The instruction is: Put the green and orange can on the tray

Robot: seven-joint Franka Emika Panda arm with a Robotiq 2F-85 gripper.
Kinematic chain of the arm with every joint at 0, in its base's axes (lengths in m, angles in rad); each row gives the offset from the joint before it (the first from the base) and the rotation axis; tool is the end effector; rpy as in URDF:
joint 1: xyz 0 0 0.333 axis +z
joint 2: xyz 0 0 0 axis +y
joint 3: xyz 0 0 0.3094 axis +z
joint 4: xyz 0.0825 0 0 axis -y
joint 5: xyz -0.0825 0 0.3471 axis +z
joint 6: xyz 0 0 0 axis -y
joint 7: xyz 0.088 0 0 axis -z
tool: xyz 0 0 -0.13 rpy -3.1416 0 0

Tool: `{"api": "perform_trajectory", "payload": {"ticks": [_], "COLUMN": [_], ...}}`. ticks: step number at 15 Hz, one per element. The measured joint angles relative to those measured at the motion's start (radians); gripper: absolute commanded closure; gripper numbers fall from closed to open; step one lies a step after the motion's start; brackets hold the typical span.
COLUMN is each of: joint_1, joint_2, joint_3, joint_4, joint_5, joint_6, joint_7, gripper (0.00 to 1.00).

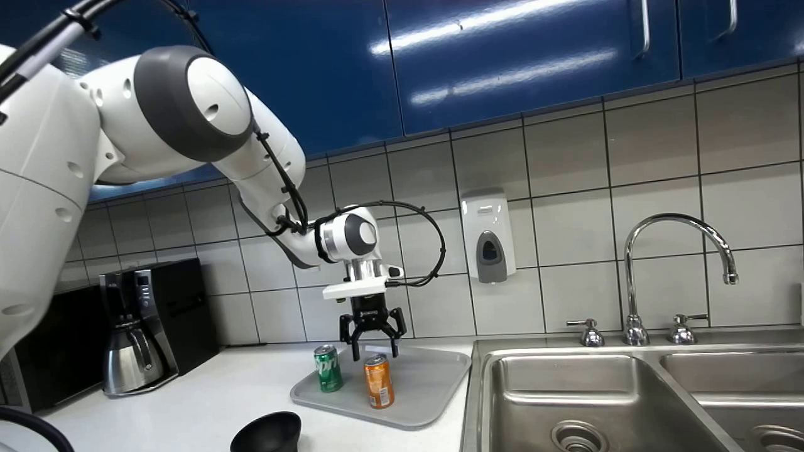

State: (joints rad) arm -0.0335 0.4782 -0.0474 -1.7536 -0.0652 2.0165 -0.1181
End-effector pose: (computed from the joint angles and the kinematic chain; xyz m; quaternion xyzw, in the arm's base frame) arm 0.5964 -0.0516 0.2765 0.9928 0.0371 -0.1106 0.0280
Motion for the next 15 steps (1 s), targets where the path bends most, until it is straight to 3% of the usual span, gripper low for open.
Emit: {"api": "perform_trajectory", "payload": {"ticks": [7, 15], "joint_1": [-0.008, -0.013], "joint_2": [-0.172, -0.477], "joint_3": [-0.004, -0.016], "joint_4": [-0.212, -0.617], "joint_5": [0.000, -0.002], "joint_6": [0.053, 0.200], "joint_7": [-0.001, -0.004], "gripper": [0.00, 0.00]}}
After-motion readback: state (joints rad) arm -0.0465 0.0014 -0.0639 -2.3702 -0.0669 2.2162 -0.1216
